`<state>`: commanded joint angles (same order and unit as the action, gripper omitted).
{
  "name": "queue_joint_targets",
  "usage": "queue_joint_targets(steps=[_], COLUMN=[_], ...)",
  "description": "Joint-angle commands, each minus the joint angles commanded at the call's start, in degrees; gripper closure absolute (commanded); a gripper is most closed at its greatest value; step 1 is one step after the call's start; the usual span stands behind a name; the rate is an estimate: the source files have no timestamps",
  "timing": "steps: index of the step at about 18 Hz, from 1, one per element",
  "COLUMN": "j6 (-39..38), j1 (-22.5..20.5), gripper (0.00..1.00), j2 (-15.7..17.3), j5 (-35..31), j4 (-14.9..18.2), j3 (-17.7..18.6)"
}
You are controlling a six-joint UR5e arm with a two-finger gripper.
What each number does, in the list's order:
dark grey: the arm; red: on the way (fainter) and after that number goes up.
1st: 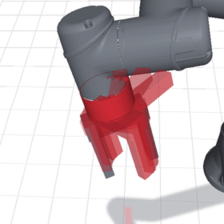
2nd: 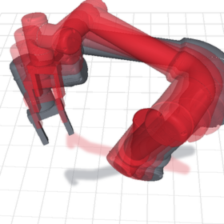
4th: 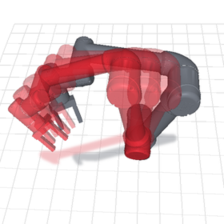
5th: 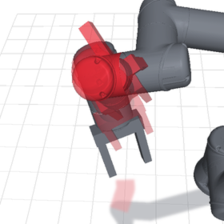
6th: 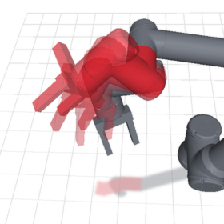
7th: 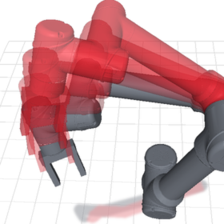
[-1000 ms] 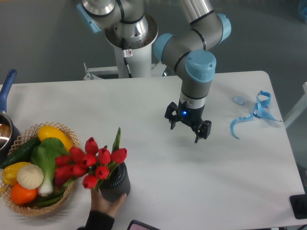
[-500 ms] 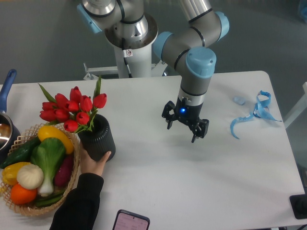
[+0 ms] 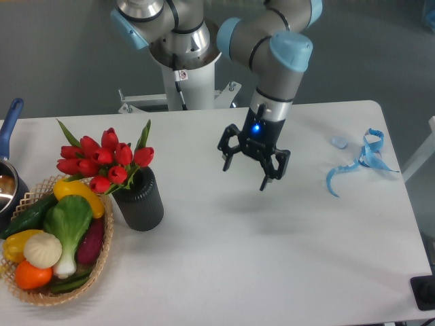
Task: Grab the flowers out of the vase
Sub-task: 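Move the open gripper toward the tulip stems above the black vase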
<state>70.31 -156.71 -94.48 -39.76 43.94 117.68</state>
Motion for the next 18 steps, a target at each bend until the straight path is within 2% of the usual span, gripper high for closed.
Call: queue_joint_targets(steps=[2, 4, 7, 9, 11, 16, 18], j6=[0.09, 0.70, 2.37, 3.07, 5.52, 6.33, 6.33], j1=[1.23, 3.60, 4.84, 7.02, 8.87, 13.53, 14.15], gripper=[0.00, 0.00, 0.00, 0.00, 0.00, 0.00, 0.00], j2=[-0.09, 1.13, 2.28, 3.77, 3.87, 2.11, 1.41], j5=[2.49, 3.54, 10.48, 10.76, 10.84, 11.63, 12.07], j4=[-0.09, -0.17, -0.09, -0.17, -0.26, -0.53, -1.05], j3=[0.09, 2.45, 4.48, 6.49, 8.17, 7.47, 7.30])
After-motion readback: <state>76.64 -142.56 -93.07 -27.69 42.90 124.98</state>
